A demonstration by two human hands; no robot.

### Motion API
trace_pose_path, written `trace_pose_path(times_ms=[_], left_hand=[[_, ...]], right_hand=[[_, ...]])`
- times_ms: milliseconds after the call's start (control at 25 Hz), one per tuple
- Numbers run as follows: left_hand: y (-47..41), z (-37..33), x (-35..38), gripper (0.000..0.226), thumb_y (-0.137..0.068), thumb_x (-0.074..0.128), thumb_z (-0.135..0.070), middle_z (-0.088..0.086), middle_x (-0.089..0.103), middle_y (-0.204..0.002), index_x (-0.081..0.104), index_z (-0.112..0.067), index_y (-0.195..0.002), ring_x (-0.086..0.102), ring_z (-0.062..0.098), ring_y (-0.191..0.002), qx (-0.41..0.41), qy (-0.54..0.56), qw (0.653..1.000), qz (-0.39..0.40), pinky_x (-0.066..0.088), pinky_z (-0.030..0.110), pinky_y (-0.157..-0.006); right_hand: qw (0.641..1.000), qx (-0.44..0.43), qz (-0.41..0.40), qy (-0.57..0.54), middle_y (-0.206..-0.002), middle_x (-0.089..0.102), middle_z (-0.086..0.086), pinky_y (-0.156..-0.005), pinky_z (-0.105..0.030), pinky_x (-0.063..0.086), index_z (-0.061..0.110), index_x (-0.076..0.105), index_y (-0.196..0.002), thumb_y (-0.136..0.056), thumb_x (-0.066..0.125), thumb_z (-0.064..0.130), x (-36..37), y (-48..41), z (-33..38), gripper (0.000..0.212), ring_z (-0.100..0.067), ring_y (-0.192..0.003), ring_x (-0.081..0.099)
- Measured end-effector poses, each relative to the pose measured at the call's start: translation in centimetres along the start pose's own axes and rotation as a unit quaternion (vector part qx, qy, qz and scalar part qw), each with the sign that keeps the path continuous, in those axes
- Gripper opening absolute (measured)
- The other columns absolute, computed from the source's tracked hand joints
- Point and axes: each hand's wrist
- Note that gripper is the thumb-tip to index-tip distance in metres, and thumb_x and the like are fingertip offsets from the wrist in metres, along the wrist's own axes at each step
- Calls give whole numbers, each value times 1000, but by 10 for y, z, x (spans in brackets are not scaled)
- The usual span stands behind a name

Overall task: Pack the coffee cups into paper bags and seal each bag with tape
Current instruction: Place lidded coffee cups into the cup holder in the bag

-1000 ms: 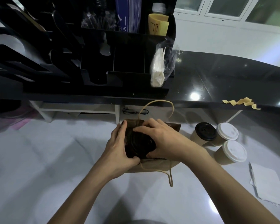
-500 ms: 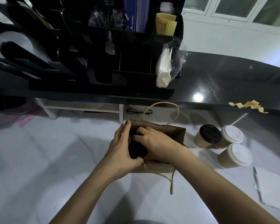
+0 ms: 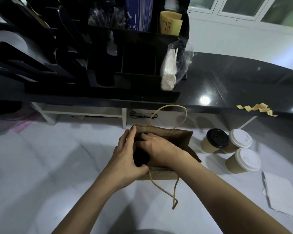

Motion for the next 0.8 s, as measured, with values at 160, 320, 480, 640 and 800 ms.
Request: trace_pose_path(times_ms=[160, 320, 480, 640, 800], left_hand=[[0, 0, -2, 119, -74, 75, -32, -32, -7, -157, -12, -52, -152, 23, 16, -147, -8, 1, 1000, -3, 43, 38, -111], [0, 0, -4, 118, -74, 74, -33, -31, -5, -158, -12, -51, -152, 25, 19, -146, -10, 5, 1000, 3, 46, 41, -109], [-1, 0, -2, 117, -70, 70, -38, -27, -3, -159, -11, -51, -153, 27, 20, -146, -10, 8, 1000, 4, 47, 42, -108], [-1, 0, -1, 117, -71, 73, -36, -30, 1, -156, -8, -51, -154, 31, 24, -144, -10, 16, 1000, 3, 52, 44, -103], [-4, -3, 2, 116, -79, 77, -27, -22, 0, -160, -8, -46, -156, 30, 24, -144, -10, 1, 1000, -5, 48, 46, -108]], right_hand=[[1000, 13, -2, -22, -135, 52, -4, -105, -39, 47, 25, 50, -143, -82, 77, 37, 3, 5, 0, 67, -23, -119, 52], [994, 40, -20, -100, -136, 54, 2, -106, -36, 47, 30, 46, -145, -82, 77, 39, 0, 15, -3, 71, -18, -125, 51], [987, 72, -45, -137, -131, 57, 4, -101, -34, 50, 31, 53, -140, -91, 67, 40, -7, 28, -9, 52, -16, -120, 56], [973, 106, -107, -174, -126, 60, 6, -96, -30, 50, 31, 57, -136, -98, 61, 39, -26, 50, -12, 39, -12, -112, 58], [952, 140, -172, -209, -112, 62, 8, -86, -23, 51, 31, 63, -126, -98, 61, 36, -38, 77, -25, 29, -6, -99, 59]])
Point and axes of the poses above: each hand's wrist, its own y-axis away from the middle knuckle, its own x-axis out of the palm, z = x × y
